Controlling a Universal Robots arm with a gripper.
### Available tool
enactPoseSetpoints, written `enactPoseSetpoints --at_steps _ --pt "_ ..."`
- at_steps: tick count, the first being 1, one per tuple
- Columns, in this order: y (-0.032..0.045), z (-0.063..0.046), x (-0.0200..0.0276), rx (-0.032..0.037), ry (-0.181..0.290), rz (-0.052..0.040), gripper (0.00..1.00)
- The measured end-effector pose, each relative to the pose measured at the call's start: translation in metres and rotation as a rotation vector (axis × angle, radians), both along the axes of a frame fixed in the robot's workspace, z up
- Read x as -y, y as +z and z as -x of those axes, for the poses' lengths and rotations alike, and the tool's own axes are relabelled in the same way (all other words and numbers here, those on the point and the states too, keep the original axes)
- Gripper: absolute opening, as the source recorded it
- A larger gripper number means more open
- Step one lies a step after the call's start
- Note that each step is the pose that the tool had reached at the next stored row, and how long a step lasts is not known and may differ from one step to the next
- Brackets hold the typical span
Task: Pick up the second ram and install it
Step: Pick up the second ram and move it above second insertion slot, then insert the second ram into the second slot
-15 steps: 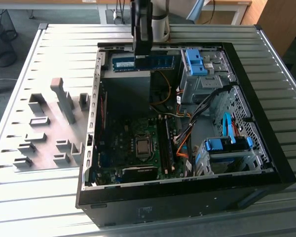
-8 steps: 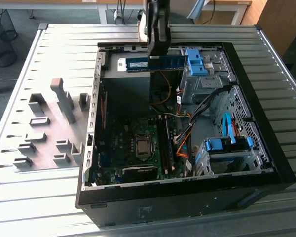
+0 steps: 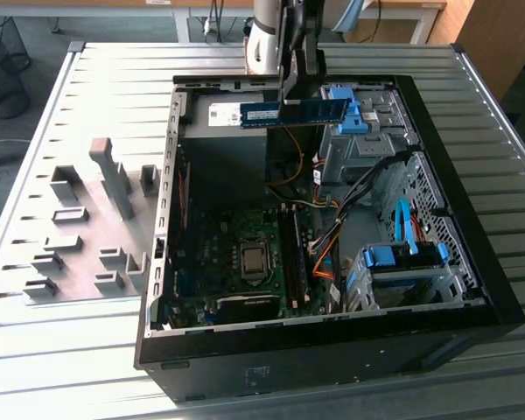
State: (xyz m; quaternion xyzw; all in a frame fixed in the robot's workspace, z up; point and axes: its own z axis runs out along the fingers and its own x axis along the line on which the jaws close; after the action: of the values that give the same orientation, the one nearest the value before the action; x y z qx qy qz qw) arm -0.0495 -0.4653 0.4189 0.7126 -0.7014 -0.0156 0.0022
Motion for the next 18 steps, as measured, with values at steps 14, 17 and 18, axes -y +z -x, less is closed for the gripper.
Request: enactPoseSetpoints --at_steps 14,17,18 --pt "-0.0001 -0.0033 0.0000 -0.0001 0.000 0.0001 0.14" --pt "-0.0001 -0.0035 0.0000 0.0000 0.000 0.0001 0.14" --pt "-0.0001 -0.0036 0.0000 -0.0001 0.000 0.0001 0.14"
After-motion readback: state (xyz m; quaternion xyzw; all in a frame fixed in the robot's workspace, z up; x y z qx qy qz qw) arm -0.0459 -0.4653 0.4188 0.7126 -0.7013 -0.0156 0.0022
